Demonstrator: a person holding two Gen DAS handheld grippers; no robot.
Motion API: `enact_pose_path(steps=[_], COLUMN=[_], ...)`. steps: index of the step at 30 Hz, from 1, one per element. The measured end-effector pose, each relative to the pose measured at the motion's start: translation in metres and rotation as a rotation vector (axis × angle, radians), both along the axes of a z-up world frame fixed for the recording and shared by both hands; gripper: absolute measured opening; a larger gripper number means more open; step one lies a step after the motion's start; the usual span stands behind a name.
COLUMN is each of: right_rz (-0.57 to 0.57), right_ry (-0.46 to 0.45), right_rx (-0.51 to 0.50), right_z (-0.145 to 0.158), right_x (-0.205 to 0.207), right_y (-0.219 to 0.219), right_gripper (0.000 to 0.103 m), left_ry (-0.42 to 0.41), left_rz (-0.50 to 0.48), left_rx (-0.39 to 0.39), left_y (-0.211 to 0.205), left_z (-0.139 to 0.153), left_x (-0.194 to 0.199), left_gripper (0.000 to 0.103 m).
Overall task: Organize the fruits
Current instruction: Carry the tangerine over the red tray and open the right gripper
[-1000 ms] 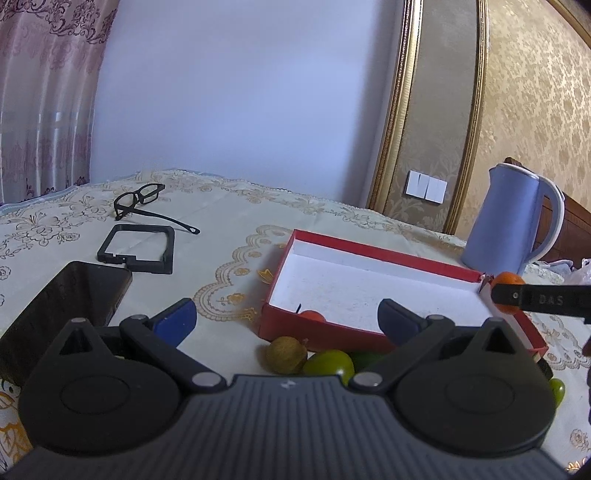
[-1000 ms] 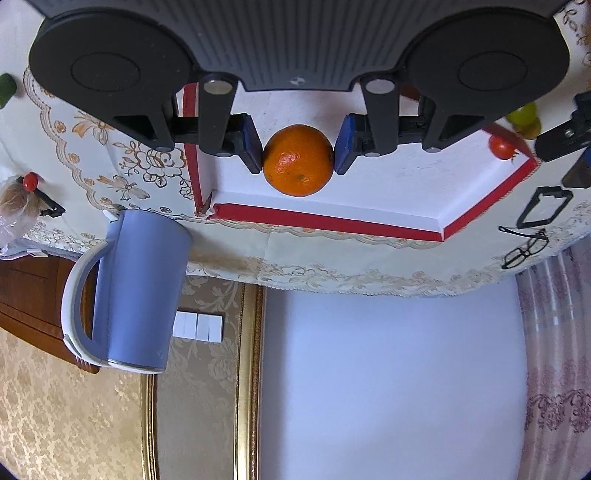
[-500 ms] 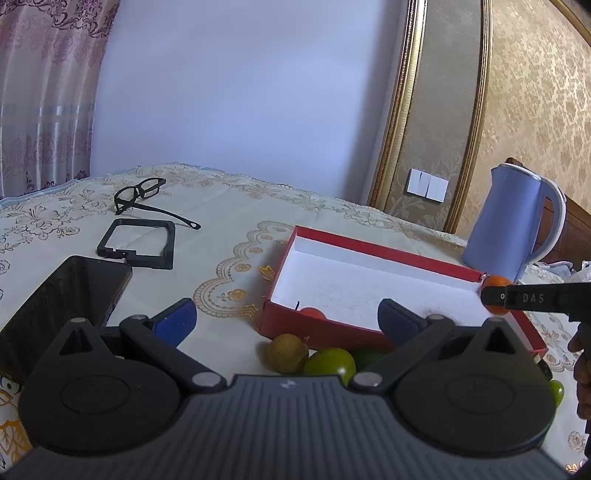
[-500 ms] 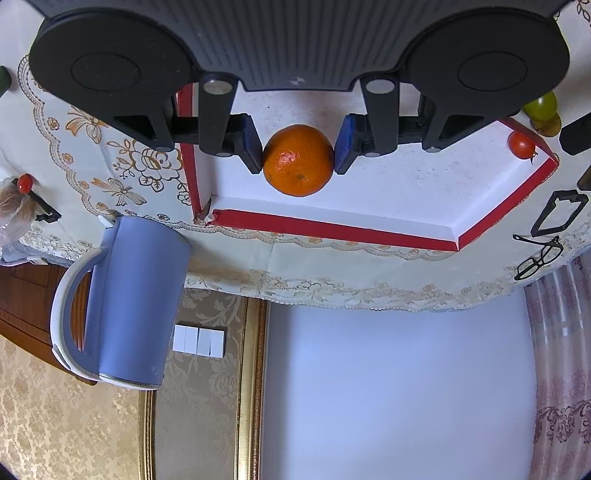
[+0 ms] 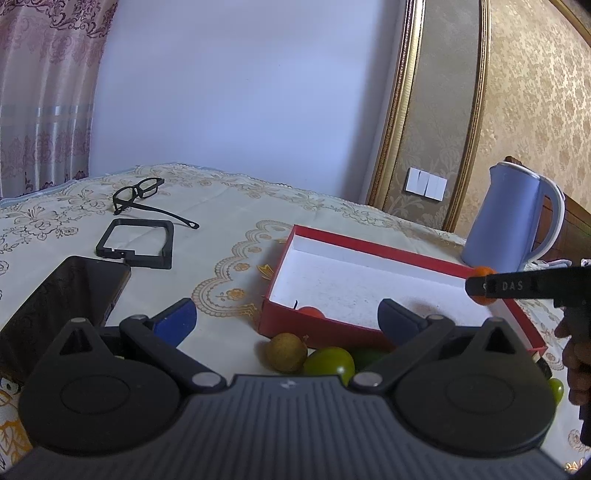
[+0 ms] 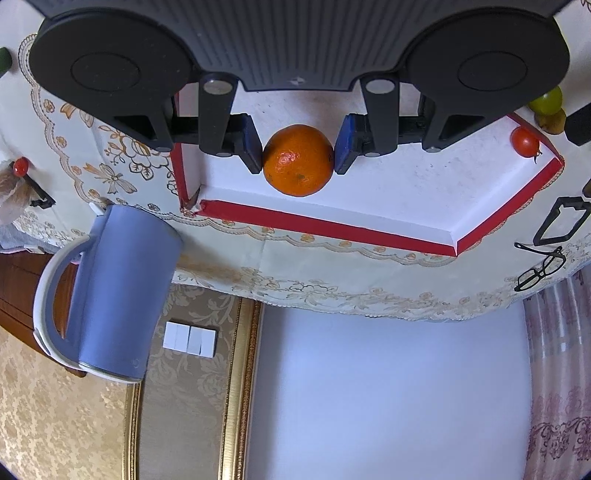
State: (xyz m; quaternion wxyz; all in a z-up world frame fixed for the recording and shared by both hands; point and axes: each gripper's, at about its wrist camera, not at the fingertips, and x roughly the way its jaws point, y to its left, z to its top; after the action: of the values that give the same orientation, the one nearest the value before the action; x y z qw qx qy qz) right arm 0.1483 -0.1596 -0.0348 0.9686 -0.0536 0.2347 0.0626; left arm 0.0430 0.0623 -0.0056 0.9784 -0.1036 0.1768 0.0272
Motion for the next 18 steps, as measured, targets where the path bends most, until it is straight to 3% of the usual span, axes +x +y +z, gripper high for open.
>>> enact_pose_path(steps=[18], right_rz=[0.024], right_ry=[0.018], right_rx=[-0.027], right_z=[0.002], right_x=[0.015], right_y=[0.017], right_gripper=[0.042], left_ry=[-0.003], left_rz=[0.001], left_rx=[0.020], left_y=[-0.003], left_z=[0.000], left_x=[-0.001], left_gripper=[0.103])
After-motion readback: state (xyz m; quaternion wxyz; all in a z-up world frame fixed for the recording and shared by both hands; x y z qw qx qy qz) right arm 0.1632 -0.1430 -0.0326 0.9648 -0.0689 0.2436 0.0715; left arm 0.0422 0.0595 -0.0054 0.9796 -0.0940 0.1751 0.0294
